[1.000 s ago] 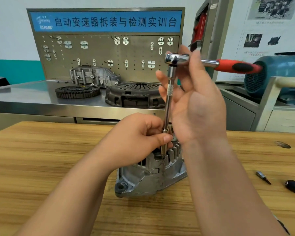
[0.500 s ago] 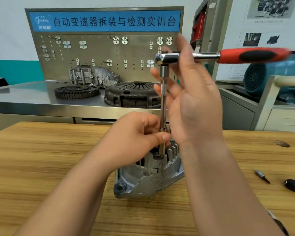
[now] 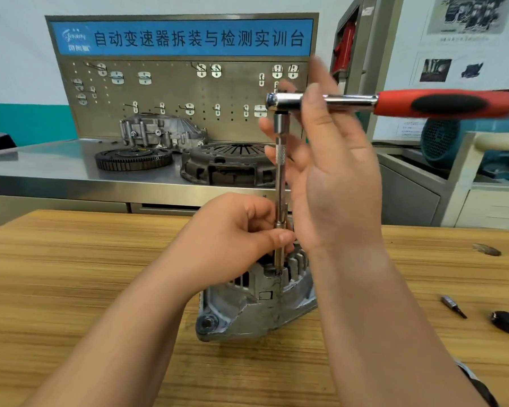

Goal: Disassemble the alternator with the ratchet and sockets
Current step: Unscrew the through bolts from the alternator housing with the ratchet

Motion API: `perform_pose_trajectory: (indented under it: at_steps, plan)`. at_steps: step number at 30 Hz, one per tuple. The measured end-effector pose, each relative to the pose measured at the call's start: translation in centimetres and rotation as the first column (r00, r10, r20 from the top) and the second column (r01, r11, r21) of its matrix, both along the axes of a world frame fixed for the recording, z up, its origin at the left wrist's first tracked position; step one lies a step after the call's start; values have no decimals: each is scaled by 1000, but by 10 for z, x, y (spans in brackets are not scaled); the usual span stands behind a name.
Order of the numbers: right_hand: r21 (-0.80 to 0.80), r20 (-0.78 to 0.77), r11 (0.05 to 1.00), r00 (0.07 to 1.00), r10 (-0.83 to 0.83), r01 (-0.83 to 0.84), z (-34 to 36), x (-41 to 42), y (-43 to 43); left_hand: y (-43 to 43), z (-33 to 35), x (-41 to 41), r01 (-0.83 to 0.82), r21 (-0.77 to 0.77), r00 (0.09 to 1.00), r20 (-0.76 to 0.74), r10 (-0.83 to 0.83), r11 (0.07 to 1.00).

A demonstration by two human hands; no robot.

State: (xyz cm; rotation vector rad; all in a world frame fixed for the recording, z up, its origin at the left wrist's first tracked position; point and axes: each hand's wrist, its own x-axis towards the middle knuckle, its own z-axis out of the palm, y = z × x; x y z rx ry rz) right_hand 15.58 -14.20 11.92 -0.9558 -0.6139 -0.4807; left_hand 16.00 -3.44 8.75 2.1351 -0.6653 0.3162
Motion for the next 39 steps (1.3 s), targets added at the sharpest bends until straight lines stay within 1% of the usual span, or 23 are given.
perform_pose_trajectory:
  at_steps: [2, 4, 5, 8, 9, 11, 16, 20, 24, 29, 32, 34, 36, 37, 39]
  plan:
    - [-14, 53, 1000, 999, -4, 5, 0, 1, 1, -2, 0, -1, -39, 14, 999, 31, 38, 999]
    - [-4, 75, 998, 995, 70, -70, 0, 2, 2, -3, 0, -1, -34, -5, 999, 24, 34, 999]
    - [3, 57, 994, 993, 107, -108, -1, 2, 2, -2, 1, -1, -21, -17, 1000, 14, 21, 1000]
    - [14, -87, 986, 982, 169, -168, 0, 2, -1, 1, 4, -2, 64, -26, 997, -51, -65, 998]
    - [18, -114, 985, 978, 172, -171, 0, 3, -3, 2, 5, -3, 91, -30, 993, -72, -93, 995]
    - [31, -106, 990, 985, 139, -136, 1, 4, -5, 5, 4, -2, 116, -49, 989, -87, -120, 992]
    - [15, 18, 998, 998, 66, -66, 0, 3, 1, 0, 2, 0, 26, -33, 1000, -9, -27, 999]
    - [59, 47, 992, 993, 110, -113, 0, 2, 2, 2, 3, 0, 54, -36, 998, -14, -55, 998]
    - [57, -35, 989, 990, 138, -136, -1, 3, -3, 6, 3, -2, 110, -2, 992, -55, -110, 994]
    - [20, 53, 999, 998, 46, -47, 0, 3, 2, 2, 1, 1, 31, -34, 999, -8, -31, 999]
    - [21, 71, 995, 993, 95, -96, -1, 2, 3, 2, 1, 1, 23, -54, 1000, -6, -24, 998]
    - [29, 38, 989, 989, 142, -143, -1, 1, 1, 3, 1, 0, 51, -33, 998, -20, -51, 998]
    - [39, -26, 984, 985, 173, -172, 0, 0, -1, 5, 1, 0, 89, -4, 996, -13, -89, 996]
    - [41, -48, 984, 984, 174, -172, 0, 0, -2, 5, 2, -1, 100, 6, 995, -15, -100, 995]
    - [33, -43, 990, 990, 136, -134, 1, 1, -3, 5, 2, -1, 110, -6, 993, -37, -110, 994]
